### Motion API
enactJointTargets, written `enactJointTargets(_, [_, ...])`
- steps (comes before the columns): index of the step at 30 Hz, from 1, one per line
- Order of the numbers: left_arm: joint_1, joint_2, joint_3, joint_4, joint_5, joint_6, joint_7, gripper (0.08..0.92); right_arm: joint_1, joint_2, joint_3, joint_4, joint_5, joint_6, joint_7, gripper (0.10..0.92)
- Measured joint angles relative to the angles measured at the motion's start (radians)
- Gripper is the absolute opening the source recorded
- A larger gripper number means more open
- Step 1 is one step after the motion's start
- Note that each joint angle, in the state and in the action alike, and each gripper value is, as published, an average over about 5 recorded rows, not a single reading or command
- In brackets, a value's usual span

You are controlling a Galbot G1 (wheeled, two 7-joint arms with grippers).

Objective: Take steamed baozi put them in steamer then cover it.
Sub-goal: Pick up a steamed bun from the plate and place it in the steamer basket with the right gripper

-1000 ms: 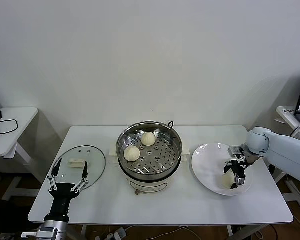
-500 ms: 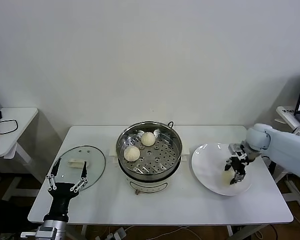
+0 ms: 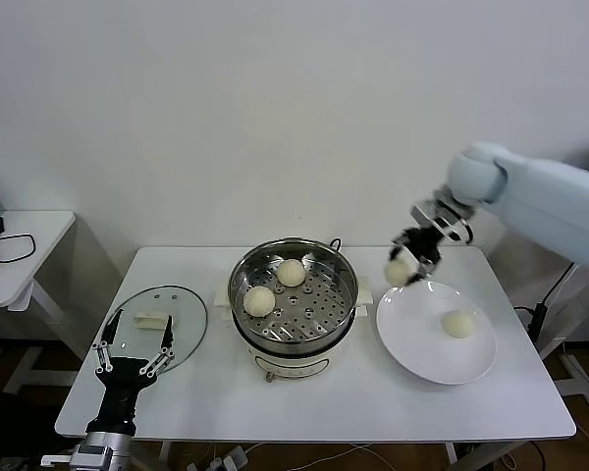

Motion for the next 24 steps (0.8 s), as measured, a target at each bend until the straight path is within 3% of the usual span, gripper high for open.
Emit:
enactJointTargets(13, [-0.001,0.000,0.001,0.000,0.000,-0.002,-0.003,0.823,0.006,0.188,-0.002,0.150,-0.182,0.272,0.051,0.636])
enactJointTargets(24, [0.002,0.002,0.001,0.000,0.000,-0.002,-0.007,0.823,-0.094,0.274,0.030,0.171,-0.386,0.425,0.063,0.636])
